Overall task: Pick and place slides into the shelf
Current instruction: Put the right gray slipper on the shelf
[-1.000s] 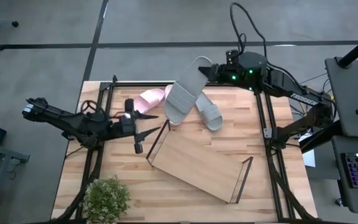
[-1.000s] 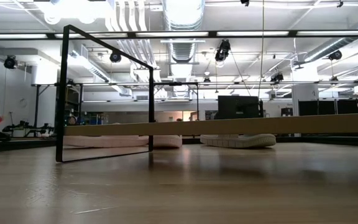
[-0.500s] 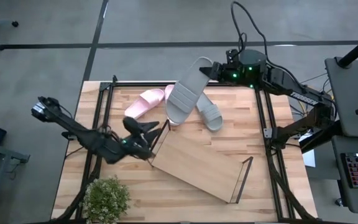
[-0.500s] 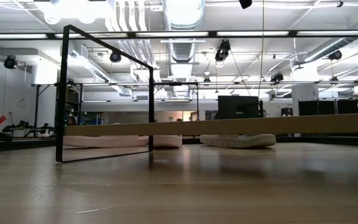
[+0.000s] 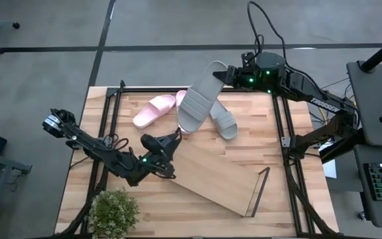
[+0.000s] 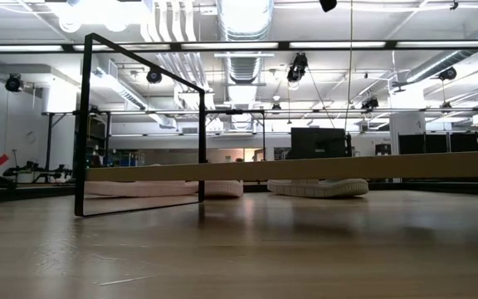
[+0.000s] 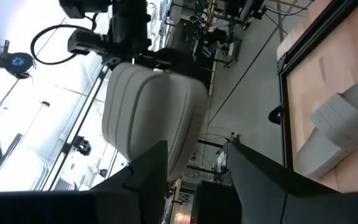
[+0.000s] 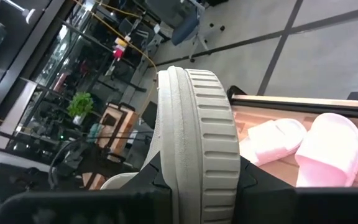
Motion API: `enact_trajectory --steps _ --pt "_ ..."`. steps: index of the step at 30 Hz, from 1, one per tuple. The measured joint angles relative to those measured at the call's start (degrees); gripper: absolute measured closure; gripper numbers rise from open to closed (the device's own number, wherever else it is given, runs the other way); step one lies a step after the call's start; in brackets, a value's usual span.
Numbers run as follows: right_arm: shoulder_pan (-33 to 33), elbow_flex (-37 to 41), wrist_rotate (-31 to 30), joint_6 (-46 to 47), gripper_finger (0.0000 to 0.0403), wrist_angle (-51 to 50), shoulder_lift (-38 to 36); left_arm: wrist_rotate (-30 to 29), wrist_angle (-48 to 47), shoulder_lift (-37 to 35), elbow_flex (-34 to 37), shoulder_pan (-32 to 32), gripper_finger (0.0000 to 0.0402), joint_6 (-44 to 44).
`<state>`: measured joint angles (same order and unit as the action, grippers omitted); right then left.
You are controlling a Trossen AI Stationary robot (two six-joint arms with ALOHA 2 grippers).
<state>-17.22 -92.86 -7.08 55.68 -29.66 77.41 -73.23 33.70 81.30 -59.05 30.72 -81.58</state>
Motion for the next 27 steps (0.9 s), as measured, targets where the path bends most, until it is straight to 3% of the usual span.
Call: enact_trajectory --steps 8,27 --pt "1.67 0.22 0.16 1.60 0.0352 -0.46 -0.04 0.04 -0.14 3.22 -1.87 -0.38 0.0245 -1.39" --pt "3.07 0.33 -0.39 3.63 0.0352 -1.30 -0.22 0.55 -0.28 2.94 -3.77 -3.29 0.0245 -2.93"
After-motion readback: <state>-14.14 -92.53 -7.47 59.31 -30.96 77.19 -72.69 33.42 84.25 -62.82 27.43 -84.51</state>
